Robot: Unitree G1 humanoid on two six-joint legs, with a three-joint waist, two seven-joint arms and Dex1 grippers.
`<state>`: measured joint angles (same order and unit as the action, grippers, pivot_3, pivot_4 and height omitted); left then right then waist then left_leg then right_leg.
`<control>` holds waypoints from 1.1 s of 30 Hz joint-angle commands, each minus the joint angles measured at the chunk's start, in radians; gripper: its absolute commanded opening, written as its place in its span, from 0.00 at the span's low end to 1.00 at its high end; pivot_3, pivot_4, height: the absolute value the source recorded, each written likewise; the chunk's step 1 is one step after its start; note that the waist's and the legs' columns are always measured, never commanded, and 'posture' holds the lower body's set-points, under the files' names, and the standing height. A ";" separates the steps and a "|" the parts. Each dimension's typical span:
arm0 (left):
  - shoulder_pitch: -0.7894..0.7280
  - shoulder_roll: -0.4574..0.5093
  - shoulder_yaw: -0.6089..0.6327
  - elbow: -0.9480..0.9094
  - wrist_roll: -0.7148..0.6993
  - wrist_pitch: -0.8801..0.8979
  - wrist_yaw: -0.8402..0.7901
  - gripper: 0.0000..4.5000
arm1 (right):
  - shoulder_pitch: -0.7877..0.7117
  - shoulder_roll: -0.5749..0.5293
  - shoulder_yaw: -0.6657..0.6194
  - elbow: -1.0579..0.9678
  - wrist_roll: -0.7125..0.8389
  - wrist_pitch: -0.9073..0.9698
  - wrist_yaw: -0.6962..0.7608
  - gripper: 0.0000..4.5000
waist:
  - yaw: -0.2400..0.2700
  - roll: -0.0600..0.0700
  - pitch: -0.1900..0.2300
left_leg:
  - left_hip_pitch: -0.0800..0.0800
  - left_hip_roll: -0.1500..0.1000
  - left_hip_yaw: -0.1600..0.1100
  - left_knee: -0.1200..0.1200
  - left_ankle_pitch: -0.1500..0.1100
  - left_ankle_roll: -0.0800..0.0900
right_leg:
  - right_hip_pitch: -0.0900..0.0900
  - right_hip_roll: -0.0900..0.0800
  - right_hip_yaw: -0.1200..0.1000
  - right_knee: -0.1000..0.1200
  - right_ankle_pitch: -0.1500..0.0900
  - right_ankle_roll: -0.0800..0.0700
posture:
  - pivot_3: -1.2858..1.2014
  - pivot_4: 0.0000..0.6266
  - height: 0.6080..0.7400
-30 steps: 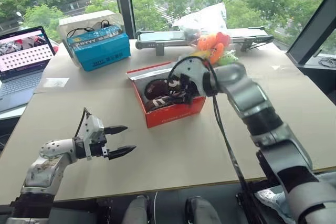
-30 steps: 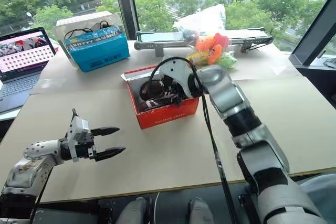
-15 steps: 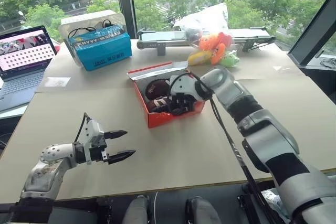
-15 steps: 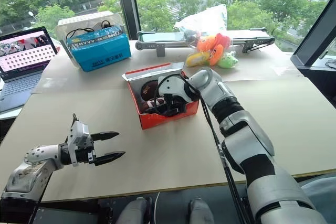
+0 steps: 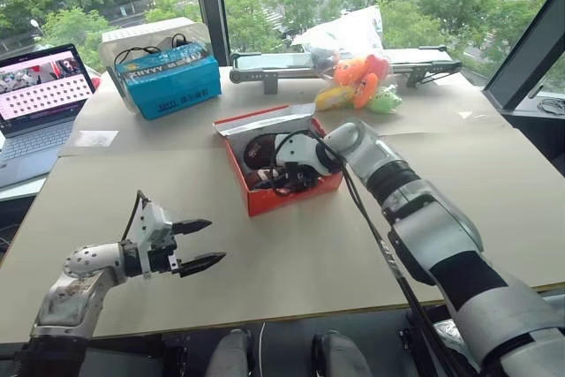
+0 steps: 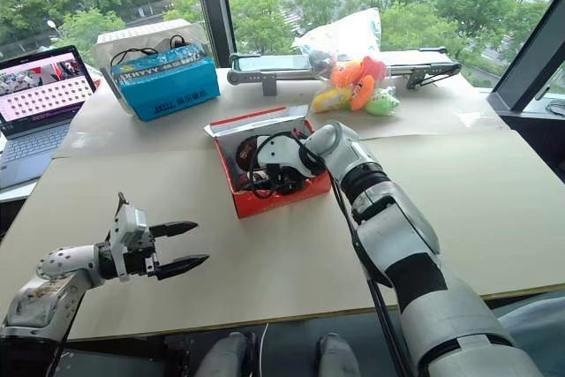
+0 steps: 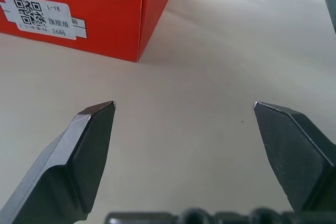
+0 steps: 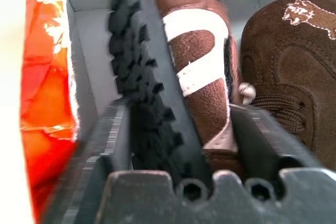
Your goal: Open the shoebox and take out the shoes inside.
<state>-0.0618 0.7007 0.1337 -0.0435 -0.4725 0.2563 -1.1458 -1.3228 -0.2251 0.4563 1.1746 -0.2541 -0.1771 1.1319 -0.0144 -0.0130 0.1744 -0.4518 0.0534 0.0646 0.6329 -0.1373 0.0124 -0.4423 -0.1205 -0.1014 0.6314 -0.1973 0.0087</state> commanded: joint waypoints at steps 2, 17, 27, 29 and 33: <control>-0.013 0.002 0.013 -0.016 -0.001 -0.026 0.004 1.00 | -0.012 0.009 -0.016 0.014 -0.020 -0.005 -0.007 0.27 | 0.000 0.000 0.000 | 0.003 0.000 0.000 0.000 -0.004 -0.007 | 0.002 0.000 0.000 0.000 0.000 0.000 | 0.52 0.24 1.00; -0.065 -0.003 -0.008 0.024 0.012 -0.032 -0.003 1.00 | -0.123 -0.064 -0.148 -0.184 0.065 0.115 0.092 0.22 | 0.000 0.001 0.001 | 0.001 0.000 0.001 -0.001 0.000 0.000 | -0.001 0.001 0.002 0.000 0.001 -0.001 | 0.52 0.24 1.00; -0.094 -0.002 -0.022 0.032 0.017 -0.029 -0.004 1.00 | -0.083 -0.180 -0.336 -0.638 0.226 0.450 0.055 0.22 | 0.002 0.000 0.001 | 0.000 0.000 0.001 -0.002 0.000 0.000 | -0.002 0.001 0.002 -0.001 0.001 -0.001 | 0.52 0.24 1.00; -0.090 -0.001 -0.020 0.029 0.016 -0.029 -0.002 1.00 | -0.051 -0.269 -0.379 -0.671 0.140 0.511 -0.128 0.22 | 0.014 0.000 0.001 | -0.001 0.000 0.001 -0.001 -0.004 -0.007 | -0.002 0.001 0.002 -0.001 0.001 -0.001 | 0.52 0.24 1.00; -0.087 0.000 -0.017 0.023 0.013 -0.025 0.002 1.00 | 0.053 -0.372 -0.375 -0.741 0.023 0.607 -0.337 0.22 | 0.034 0.000 0.001 | -0.003 -0.002 0.002 0.000 -0.005 -0.009 | -0.003 -0.003 0.000 -0.004 0.000 -0.002 | 0.52 0.24 1.00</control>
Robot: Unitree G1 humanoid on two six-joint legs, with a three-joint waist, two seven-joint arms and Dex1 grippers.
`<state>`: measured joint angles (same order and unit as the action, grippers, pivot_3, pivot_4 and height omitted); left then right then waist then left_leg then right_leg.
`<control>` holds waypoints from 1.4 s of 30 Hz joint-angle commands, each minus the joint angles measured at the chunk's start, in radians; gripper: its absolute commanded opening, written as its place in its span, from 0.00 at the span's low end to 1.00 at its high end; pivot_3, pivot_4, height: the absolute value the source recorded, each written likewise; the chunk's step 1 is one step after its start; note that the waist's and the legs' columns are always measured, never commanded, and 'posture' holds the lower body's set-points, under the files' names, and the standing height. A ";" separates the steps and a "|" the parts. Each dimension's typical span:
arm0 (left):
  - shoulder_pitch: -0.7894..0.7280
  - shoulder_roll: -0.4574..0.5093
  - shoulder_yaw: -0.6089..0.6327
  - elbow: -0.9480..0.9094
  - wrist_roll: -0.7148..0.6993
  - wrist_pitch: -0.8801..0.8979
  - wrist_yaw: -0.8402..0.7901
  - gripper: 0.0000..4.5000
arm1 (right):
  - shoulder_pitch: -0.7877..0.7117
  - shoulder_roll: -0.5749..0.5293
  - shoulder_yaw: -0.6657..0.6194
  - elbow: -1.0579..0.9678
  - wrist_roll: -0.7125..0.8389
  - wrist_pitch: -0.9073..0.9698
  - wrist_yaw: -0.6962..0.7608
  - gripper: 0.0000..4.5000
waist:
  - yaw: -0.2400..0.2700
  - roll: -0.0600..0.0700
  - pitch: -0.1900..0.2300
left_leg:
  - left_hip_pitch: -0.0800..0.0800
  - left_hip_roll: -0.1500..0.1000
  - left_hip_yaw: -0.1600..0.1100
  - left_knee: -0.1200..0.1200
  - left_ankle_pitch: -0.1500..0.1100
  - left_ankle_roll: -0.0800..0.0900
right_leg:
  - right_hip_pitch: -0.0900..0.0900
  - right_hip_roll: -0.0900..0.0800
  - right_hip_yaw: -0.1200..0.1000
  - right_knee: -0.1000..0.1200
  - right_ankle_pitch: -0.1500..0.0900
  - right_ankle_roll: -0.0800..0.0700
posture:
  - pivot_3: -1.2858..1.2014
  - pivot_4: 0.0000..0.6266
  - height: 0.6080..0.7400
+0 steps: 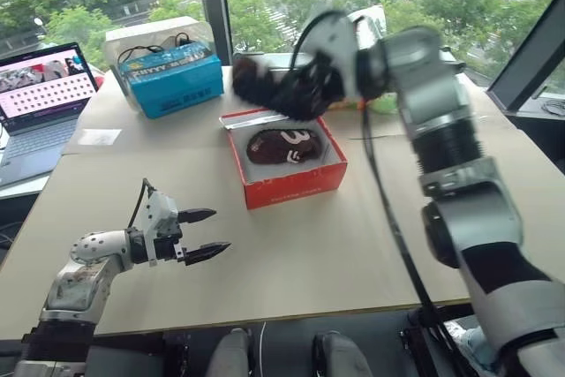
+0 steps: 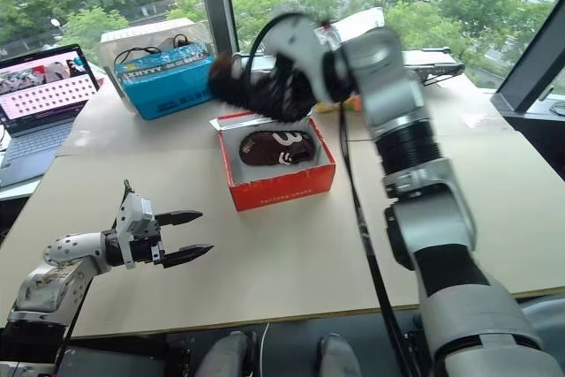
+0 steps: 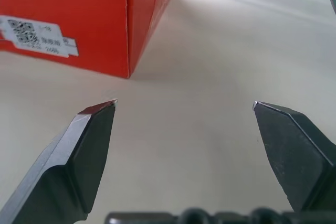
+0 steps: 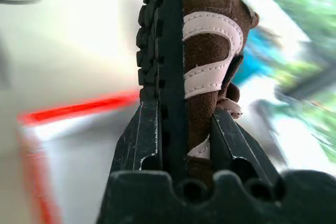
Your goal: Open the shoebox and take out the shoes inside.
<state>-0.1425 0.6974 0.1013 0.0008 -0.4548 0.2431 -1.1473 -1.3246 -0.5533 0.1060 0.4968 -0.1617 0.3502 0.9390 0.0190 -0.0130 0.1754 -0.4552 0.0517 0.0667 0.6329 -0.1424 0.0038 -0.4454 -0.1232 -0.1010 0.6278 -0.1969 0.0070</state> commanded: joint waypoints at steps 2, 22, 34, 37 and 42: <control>-0.005 0.004 0.016 -0.024 -0.006 -0.011 0.004 1.00 | 0.185 -0.110 0.008 -0.127 -0.175 0.124 -0.244 0.22 | -0.006 -0.001 0.000 | -0.002 0.000 0.004 0.000 0.000 0.000 | -0.002 -0.002 0.004 -0.001 0.000 -0.001 | 0.52 0.24 1.00; -0.047 0.000 -0.003 0.014 0.005 -0.019 -0.011 1.00 | 0.516 0.044 0.197 0.145 -0.425 0.137 -0.776 0.22 | -0.048 -0.002 -0.001 | -0.002 0.000 0.010 0.002 0.007 0.011 | -0.008 0.000 0.012 0.004 0.006 0.006 | 0.52 0.24 1.00; -0.049 -0.005 -0.001 0.014 0.003 -0.019 -0.004 1.00 | 0.529 0.163 -0.016 -0.168 -0.156 0.433 -0.521 0.79 | -0.070 -0.008 -0.004 | 0.013 0.005 0.009 0.001 0.002 0.003 | 0.006 0.004 0.012 0.001 0.003 0.000 | 0.52 0.24 1.00; -0.050 -0.006 -0.001 0.015 0.005 -0.021 -0.005 1.00 | 0.488 0.155 -0.100 -0.325 -0.058 0.589 -0.454 0.79 | -0.060 -0.007 -0.004 | 0.011 0.008 0.009 0.000 0.002 0.003 | 0.005 0.007 0.012 0.001 0.004 0.000 | 0.52 0.24 1.00; -0.050 -0.010 -0.003 0.012 0.006 -0.021 -0.002 1.00 | 0.380 0.062 -0.134 -0.480 0.066 0.657 -0.327 0.79 | -0.039 -0.003 -0.001 | 0.006 0.010 0.010 0.000 0.003 0.004 | -0.002 0.010 0.012 0.002 0.005 0.002 | 0.52 0.24 1.00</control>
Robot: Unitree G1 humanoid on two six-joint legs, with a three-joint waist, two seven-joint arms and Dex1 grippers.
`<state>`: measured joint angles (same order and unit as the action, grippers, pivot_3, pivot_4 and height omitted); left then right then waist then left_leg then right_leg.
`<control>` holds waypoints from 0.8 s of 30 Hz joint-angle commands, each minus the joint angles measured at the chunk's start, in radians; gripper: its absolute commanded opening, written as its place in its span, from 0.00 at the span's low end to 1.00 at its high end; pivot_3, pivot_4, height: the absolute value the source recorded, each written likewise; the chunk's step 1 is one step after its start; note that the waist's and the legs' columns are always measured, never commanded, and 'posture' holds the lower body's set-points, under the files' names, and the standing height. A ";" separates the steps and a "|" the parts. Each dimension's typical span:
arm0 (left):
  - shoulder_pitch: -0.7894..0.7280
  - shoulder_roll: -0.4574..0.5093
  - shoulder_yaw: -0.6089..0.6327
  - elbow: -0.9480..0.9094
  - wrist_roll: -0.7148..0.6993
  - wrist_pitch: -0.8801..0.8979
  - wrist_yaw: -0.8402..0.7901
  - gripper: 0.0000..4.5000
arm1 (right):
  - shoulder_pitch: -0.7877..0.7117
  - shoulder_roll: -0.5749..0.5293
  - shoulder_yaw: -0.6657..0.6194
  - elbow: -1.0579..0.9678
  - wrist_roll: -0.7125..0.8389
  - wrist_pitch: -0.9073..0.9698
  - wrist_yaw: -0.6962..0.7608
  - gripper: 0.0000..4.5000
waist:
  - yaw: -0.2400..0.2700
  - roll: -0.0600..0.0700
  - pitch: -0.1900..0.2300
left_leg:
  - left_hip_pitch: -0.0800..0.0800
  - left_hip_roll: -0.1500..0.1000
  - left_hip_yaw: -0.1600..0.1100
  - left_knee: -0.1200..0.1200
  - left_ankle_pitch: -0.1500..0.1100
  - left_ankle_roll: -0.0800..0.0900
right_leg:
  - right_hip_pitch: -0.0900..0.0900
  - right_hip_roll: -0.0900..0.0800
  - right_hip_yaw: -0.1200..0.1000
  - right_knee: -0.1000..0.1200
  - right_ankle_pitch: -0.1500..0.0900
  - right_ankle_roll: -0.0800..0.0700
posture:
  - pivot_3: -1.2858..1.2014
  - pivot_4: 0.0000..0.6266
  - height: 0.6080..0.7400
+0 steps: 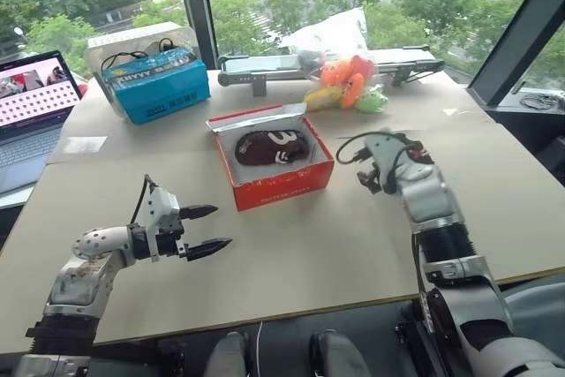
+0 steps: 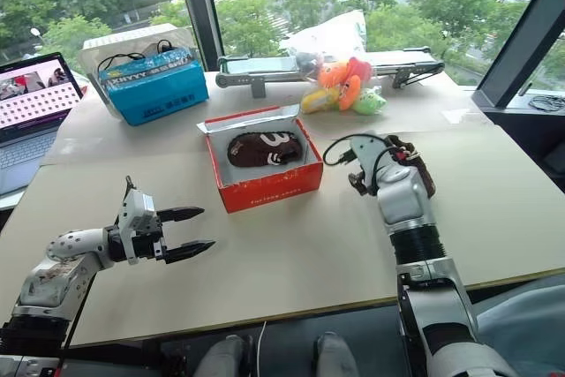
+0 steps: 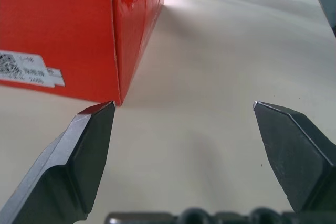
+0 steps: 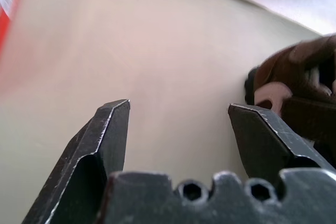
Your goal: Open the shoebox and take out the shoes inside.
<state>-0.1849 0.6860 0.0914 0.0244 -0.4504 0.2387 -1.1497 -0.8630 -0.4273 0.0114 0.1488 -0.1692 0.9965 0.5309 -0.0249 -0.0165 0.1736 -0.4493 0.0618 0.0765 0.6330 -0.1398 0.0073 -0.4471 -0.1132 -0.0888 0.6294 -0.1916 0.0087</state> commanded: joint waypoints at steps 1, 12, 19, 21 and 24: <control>-0.007 0.001 0.007 -0.011 0.002 -0.017 0.000 1.00 | -0.089 -0.076 -0.032 -0.145 0.091 0.009 0.096 0.79 | 0.008 0.001 0.000 | -0.003 0.000 0.001 0.000 0.000 0.000 | -0.004 0.000 0.000 0.000 0.000 -0.001 | 0.52 0.24 1.00; -0.011 -0.016 0.025 -0.020 -0.005 -0.036 0.017 1.00 | -0.264 -0.063 0.372 0.261 -0.004 -0.816 0.370 0.79 | -0.004 0.000 0.000 | -0.006 0.006 0.005 0.001 0.002 0.003 | -0.010 0.005 0.001 0.001 0.002 -0.003 | 0.52 0.24 1.00; 0.004 -0.048 0.118 -0.047 -0.013 -0.135 0.091 1.00 | -0.367 0.051 0.451 0.658 -0.144 -1.119 0.217 0.79 | 0.006 0.000 0.001 | -0.009 0.005 0.007 0.001 0.005 0.007 | -0.011 0.005 0.002 0.000 0.003 -0.005 | 0.52 0.24 1.00; 0.030 -0.046 0.131 -0.077 -0.028 -0.129 0.102 1.00 | -0.391 0.072 0.460 0.746 -0.171 -1.166 0.182 0.79 | 0.006 0.000 0.001 | -0.009 0.005 0.008 0.001 0.005 0.007 | -0.011 0.005 0.003 0.000 0.003 -0.005 | 0.52 0.24 1.00; 0.070 -0.045 0.142 -0.118 -0.035 -0.116 0.119 1.00 | -0.429 0.099 0.472 0.867 -0.214 -1.222 0.115 0.79 | 0.005 0.000 0.001 | -0.008 0.005 0.008 0.001 0.004 0.007 | -0.011 0.005 0.003 0.000 0.003 -0.005 | 0.52 0.24 1.00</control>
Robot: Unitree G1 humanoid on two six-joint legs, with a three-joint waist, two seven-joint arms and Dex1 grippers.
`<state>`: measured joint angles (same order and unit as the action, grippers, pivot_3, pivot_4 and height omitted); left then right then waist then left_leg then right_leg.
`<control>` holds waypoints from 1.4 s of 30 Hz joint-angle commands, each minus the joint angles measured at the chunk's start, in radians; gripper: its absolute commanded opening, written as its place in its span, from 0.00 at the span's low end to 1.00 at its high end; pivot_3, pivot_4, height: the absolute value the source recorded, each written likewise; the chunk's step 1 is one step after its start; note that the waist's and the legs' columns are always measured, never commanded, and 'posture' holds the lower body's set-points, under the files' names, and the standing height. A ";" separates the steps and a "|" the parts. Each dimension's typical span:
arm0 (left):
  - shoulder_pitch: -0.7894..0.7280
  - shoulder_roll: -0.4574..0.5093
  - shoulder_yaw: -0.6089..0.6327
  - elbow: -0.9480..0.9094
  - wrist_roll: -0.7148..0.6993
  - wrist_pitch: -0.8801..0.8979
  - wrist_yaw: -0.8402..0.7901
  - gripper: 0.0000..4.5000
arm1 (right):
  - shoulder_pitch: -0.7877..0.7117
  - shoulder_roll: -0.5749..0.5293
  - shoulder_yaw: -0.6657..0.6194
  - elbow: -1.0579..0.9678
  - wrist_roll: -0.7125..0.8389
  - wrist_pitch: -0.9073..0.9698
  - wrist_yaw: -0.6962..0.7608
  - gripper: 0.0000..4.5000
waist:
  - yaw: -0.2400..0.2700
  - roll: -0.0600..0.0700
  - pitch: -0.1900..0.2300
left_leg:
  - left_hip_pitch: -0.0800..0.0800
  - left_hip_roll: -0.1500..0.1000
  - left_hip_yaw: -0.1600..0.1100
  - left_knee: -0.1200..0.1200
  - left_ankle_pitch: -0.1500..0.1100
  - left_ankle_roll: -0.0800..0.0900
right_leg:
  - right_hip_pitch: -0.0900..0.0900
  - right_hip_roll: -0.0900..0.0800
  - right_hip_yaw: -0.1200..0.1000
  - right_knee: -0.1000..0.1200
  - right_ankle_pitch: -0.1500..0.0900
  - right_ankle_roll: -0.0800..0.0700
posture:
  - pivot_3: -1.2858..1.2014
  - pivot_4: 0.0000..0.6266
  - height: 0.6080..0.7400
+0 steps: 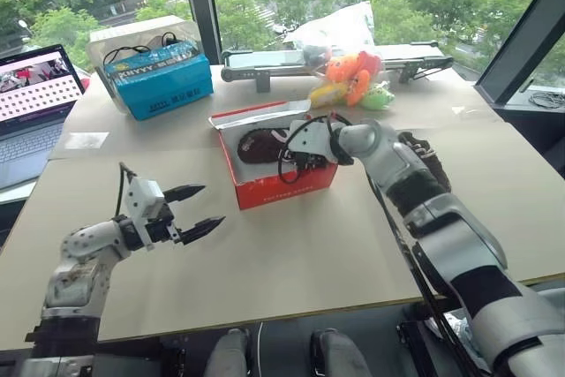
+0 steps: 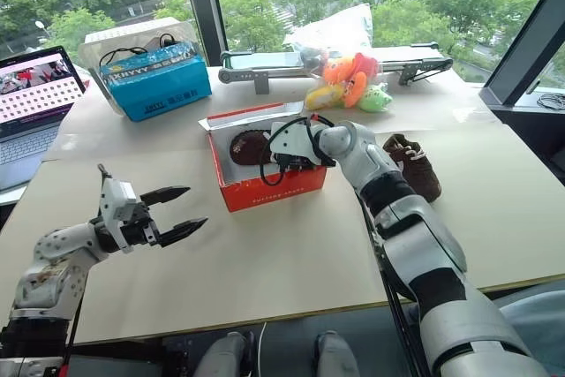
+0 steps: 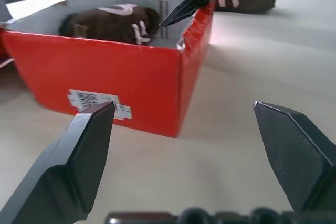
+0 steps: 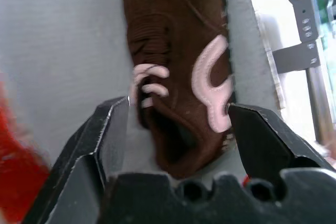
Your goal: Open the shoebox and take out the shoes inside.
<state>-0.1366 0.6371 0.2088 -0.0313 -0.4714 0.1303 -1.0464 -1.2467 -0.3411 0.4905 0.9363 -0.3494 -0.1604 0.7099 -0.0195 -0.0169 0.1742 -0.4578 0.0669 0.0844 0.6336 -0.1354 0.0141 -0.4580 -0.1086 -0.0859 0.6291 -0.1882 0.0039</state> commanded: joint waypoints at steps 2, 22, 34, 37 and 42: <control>0.047 0.009 0.028 -0.083 -0.017 0.002 0.023 1.00 | -0.074 0.033 0.000 0.144 -0.062 -0.094 -0.116 0.79 | -0.001 0.000 0.000 | 0.001 0.000 0.000 0.000 0.000 0.000 | 0.000 0.000 0.000 0.000 0.000 0.000 | 0.52 0.24 1.00; 0.084 0.018 0.032 -0.138 -0.021 0.047 0.059 1.00 | -0.118 0.161 0.034 0.401 -0.209 -0.102 -0.206 0.79 | -0.003 0.000 0.000 | 0.002 0.001 0.000 0.000 0.000 -0.001 | 0.001 0.000 0.000 0.002 0.001 -0.001 | 0.52 0.24 1.00; 0.090 0.024 0.038 -0.150 -0.019 0.053 0.066 1.00 | -0.101 0.207 -0.026 0.423 -0.185 -0.031 -0.198 0.68 | -0.008 0.000 -0.001 | 0.004 0.002 0.000 0.000 0.000 -0.001 | 0.002 0.000 0.000 0.002 0.001 -0.001 | 0.52 0.24 1.00; 0.093 0.024 0.039 -0.153 -0.021 0.054 0.069 1.00 | -0.098 0.209 -0.034 0.422 -0.187 -0.032 -0.197 0.49 | -0.012 0.000 -0.001 | 0.004 0.001 0.000 0.000 0.000 -0.001 | 0.002 0.000 0.000 0.002 0.001 -0.001 | 0.52 0.24 1.00; 0.095 0.025 0.040 -0.156 -0.022 0.054 0.071 1.00 | -0.095 0.209 -0.043 0.421 -0.188 -0.033 -0.200 0.13 | -0.017 0.000 -0.001 | 0.004 0.001 0.000 0.000 0.000 -0.001 | 0.002 0.000 0.000 0.002 0.001 -0.001 | 0.52 0.24 1.00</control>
<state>-0.0410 0.6439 0.2195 -0.1442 -0.4754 0.1845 -0.9793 -1.3583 -0.1364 0.4527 1.3442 -0.5362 -0.2074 0.4978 -0.0364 -0.0172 0.1734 -0.4534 0.0683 0.0849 0.6335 -0.1352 0.0129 -0.4556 -0.1083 -0.0854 0.6310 -0.1874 0.0027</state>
